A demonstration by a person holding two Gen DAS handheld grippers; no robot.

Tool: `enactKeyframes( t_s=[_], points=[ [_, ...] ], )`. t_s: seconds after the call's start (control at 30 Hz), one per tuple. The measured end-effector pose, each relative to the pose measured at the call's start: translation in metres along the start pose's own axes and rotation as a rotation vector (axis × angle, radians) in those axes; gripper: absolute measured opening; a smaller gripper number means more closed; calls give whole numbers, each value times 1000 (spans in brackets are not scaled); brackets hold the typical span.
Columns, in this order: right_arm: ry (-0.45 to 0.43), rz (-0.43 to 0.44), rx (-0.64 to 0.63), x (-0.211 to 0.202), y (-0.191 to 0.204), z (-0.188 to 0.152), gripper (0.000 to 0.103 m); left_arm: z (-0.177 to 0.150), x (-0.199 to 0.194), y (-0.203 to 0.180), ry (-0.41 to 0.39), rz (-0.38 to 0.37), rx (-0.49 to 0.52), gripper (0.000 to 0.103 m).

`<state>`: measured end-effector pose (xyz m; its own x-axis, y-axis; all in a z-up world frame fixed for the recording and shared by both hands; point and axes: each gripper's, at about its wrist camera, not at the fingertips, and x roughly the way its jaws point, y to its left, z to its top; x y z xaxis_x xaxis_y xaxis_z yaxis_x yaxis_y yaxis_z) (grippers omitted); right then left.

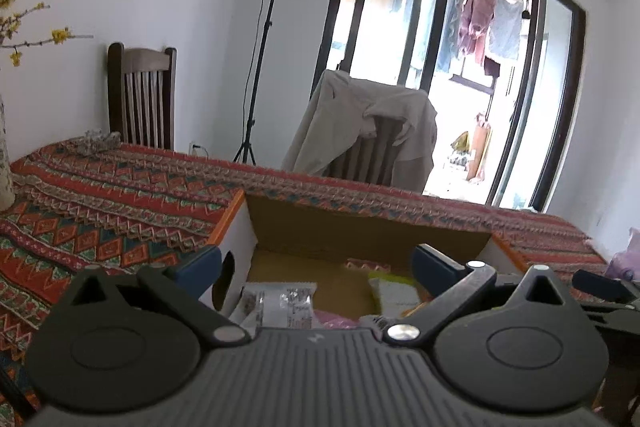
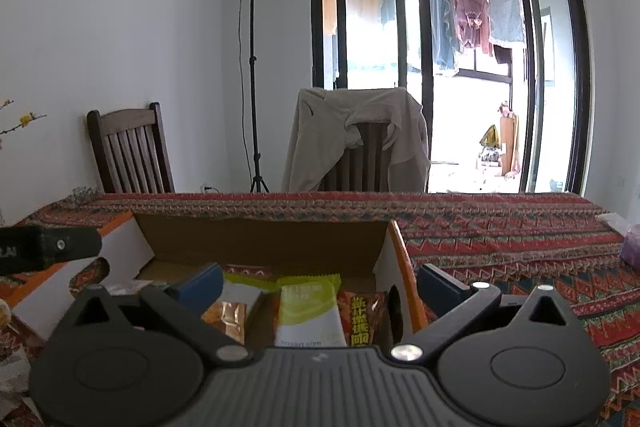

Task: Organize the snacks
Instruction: 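Carry the white packet and white-green bar into the box and open both tools, then return to the pile and grasp a pink packet with the right tool while the left grasps a white packet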

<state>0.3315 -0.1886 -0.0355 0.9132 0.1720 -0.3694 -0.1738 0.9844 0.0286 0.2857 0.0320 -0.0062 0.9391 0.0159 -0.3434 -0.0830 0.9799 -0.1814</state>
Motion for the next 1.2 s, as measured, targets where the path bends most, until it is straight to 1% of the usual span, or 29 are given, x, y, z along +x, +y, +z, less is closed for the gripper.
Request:
enactKeyframes(
  t_s=[0.13,0.37,0.63,0.8,0.97,1.2],
  points=[
    [-2,-12,-5,-6,1,7,103,8,-9,-4,-18,0,4,103],
    [-10,-10,-16,-29,3,16,103,17,-30,-7,-28,-14,-4,103],
    [-1,-5,-31,-62,2,11,103,11,-64,-3,-28,-7,9,103],
    [5,-4,-43,-84,1,2,103,0,-86,4,-19,0,16,103],
    [28,-2,-55,-102,-2,-12,103,-19,-102,15,5,22,17,103],
    [100,0,-65,-116,-14,-42,103,-50,-108,33,57,62,17,103]
  ],
)
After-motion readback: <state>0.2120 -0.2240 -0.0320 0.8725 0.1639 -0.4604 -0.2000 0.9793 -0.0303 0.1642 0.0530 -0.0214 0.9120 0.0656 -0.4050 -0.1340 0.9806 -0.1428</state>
